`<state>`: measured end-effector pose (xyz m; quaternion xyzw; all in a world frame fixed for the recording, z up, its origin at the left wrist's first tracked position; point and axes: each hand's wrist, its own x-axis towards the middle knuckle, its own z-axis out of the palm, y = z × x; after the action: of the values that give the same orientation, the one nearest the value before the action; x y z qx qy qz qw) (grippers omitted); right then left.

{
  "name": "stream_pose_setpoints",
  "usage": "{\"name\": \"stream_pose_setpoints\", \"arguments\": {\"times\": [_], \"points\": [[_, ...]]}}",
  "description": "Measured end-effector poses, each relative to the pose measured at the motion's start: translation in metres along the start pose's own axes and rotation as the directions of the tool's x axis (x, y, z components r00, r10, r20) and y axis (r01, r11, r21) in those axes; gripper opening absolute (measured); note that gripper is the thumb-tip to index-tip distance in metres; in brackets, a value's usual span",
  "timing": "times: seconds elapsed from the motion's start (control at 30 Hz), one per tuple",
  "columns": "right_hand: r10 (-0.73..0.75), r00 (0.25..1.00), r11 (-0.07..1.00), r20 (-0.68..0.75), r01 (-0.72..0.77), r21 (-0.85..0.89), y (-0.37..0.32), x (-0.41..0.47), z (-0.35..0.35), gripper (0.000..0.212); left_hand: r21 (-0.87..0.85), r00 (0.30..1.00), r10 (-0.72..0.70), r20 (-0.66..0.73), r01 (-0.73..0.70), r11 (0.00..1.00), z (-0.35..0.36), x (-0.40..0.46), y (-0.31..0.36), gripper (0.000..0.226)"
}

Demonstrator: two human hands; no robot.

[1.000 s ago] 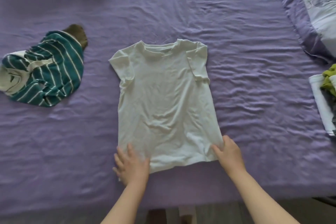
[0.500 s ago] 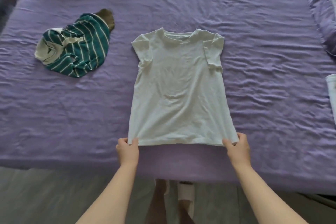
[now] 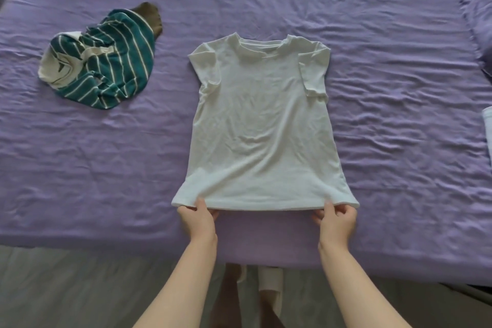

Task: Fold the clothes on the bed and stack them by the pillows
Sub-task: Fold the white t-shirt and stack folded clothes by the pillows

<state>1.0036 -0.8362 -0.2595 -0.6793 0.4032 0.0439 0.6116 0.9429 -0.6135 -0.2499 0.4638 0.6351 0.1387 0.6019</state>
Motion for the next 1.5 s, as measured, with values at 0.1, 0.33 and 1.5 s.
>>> {"name": "stream_pose_setpoints", "arguments": {"times": [0.1,0.33,1.5], "points": [[-0.103,0.994,0.995,0.043,0.103,-0.011,-0.021,-0.005,0.004,0.012,0.059,0.987,0.154,0.048,-0.156,0.986,0.004,-0.003,0.015,0.008],[-0.293,0.952,0.949,0.087,0.301,-0.090,-0.090,0.017,0.053,0.004,0.151,0.939,0.324,0.113,-0.338,0.929,0.049,0.016,0.090,0.005],[-0.558,0.705,0.523,0.437,0.708,-0.475,-0.207,0.228,0.302,0.024,0.327,0.788,0.493,0.367,-0.606,0.725,0.322,0.196,0.226,0.013]]}}
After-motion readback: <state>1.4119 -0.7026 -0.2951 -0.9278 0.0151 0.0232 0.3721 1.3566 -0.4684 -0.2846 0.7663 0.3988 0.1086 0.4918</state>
